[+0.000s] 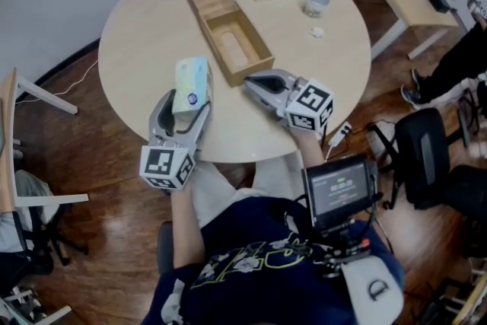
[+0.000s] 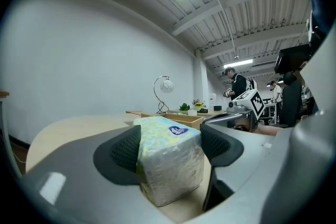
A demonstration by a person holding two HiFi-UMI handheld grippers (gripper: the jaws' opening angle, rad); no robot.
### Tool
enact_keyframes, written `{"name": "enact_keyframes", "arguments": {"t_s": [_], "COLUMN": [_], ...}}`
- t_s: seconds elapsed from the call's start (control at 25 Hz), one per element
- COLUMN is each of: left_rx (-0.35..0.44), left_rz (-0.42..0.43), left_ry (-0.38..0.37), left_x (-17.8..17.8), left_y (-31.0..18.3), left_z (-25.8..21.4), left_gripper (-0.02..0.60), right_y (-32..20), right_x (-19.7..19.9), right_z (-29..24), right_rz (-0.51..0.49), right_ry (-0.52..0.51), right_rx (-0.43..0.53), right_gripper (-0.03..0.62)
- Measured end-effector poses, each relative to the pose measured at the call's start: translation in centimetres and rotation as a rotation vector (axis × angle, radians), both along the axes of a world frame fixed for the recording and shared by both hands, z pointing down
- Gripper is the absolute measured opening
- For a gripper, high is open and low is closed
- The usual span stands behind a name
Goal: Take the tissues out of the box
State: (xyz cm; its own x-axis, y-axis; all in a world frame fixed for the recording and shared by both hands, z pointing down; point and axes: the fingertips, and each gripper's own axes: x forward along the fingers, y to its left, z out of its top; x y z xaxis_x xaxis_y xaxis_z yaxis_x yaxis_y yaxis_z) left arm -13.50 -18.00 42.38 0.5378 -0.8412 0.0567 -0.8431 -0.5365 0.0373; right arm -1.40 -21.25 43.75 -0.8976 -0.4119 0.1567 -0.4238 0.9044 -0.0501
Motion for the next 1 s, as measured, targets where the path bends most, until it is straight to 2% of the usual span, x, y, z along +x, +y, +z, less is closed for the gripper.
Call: {"name": "enact_keyframes", "arguments": {"t_s": [1.0], "left_rx": [-0.008], "left_rz": [0.019], "left_ry": [-0.009], "left_x": [0.45], "left_y": [0.06], "left_z": [0.55], "left_gripper": [0.36], "right_y": [0.05], "right_x": [0.05], "right_z": [0.33], "right_rz": [0.003], "right_ry": [-0.001], "right_rx": [-0.001], "right_gripper": [-0.003]}}
